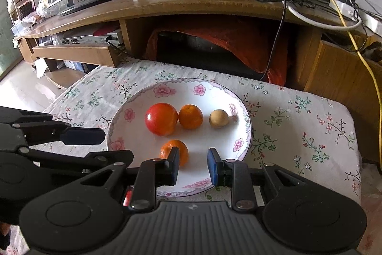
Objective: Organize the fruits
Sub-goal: 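Lower the mandarin and tan fruit into the bowl and open both grippers, then move both grippers back toward the loose fruits beside the bowl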
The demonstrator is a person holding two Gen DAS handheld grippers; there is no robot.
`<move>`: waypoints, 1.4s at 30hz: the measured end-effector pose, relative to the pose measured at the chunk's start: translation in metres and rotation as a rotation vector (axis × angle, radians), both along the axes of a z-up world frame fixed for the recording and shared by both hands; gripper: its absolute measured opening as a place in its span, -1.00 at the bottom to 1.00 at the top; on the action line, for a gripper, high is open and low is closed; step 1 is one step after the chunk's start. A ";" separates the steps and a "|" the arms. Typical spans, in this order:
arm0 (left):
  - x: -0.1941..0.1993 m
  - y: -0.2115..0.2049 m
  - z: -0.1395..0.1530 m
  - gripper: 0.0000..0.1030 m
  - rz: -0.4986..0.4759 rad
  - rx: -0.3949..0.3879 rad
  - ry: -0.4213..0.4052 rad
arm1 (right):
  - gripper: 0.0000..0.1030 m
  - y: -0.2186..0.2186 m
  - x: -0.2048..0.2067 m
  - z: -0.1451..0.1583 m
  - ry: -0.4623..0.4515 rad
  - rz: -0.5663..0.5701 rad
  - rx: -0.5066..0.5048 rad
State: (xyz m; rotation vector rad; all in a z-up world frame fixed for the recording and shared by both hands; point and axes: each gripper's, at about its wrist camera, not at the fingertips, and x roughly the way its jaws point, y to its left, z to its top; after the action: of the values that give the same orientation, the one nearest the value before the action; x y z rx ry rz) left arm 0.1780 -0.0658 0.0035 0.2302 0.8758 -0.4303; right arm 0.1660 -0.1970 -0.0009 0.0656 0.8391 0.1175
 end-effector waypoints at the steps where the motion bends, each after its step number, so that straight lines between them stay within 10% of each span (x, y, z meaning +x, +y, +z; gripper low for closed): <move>1: -0.001 0.001 0.000 -0.03 0.001 -0.002 -0.001 | -0.46 0.001 -0.001 0.001 -0.004 0.000 -0.003; 42: -0.056 0.036 0.005 -0.04 -0.041 0.022 0.013 | -0.46 0.045 -0.058 0.009 0.017 0.071 -0.039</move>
State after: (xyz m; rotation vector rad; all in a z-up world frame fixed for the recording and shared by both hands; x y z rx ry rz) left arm 0.1216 -0.0299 0.0081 0.2665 0.8898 -0.4610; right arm 0.1076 -0.1515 0.0083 0.0001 0.8605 0.1669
